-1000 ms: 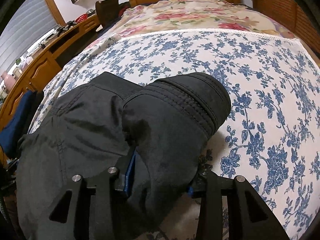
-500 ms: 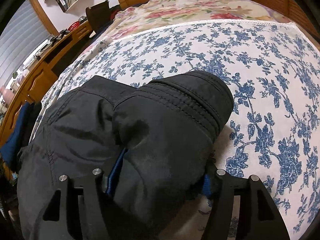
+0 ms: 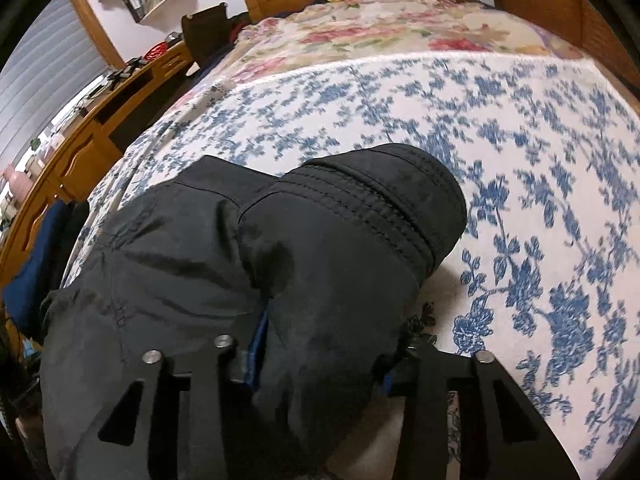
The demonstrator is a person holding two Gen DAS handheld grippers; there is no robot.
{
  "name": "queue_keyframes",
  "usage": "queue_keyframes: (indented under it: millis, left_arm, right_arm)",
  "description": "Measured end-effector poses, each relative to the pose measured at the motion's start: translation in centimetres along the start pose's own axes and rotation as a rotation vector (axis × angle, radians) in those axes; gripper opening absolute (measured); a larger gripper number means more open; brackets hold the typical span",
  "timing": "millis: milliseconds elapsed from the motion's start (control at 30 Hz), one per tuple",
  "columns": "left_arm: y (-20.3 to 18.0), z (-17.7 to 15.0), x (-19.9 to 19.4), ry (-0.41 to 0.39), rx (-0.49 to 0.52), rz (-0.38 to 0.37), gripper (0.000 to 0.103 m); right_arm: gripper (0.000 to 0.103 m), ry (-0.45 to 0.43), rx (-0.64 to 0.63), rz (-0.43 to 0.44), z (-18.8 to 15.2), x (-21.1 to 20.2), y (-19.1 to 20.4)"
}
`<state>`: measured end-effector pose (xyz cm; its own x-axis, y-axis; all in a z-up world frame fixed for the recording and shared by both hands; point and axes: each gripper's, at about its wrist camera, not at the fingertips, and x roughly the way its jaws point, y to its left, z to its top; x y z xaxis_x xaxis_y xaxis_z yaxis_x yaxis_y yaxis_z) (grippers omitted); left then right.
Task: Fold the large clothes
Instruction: 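Grasp the jacket bundle with the left tool while the right tool holds it, then lift the bundle with both tools, carry it off the bed beside the desk, release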
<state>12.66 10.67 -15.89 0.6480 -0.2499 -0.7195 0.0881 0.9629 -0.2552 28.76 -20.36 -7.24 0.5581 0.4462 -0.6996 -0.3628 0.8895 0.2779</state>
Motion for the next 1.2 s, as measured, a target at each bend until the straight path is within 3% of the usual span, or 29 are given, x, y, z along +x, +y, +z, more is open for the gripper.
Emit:
queue_keyframes:
  millis: [167,400,600,900,1200]
  left_arm:
    - [0.1,0.4,-2.2,-0.068,-0.025,-0.037,0.015]
    - [0.8,0.3,-4.4,-0.124,-0.050,-0.014,0.014]
    - [2.6,0.5,-7.1,-0.185,-0.070,0.034,0.014]
    - [7.1,1.6,-13.0,-0.286,-0.088,0.167,0.014]
    - [15.0,3.8,-20.4,-0.402,-0.144,0.336,0.013]
  right_arm:
    - [0.032,-0.075,-0.027,-0.008,0.1,-1.9,1.5]
    - [0.028,-0.131,-0.071,0.023,0.1,-3.6,3.8]
    - [0.027,-0.161,-0.151,0.060,1.6,-3.8,8.2]
    - [0.026,-0.226,-0.300,0.148,4.8,-3.6,16.5]
    - [0.026,-0.257,-0.468,0.256,10.2,-2.3,29.3]
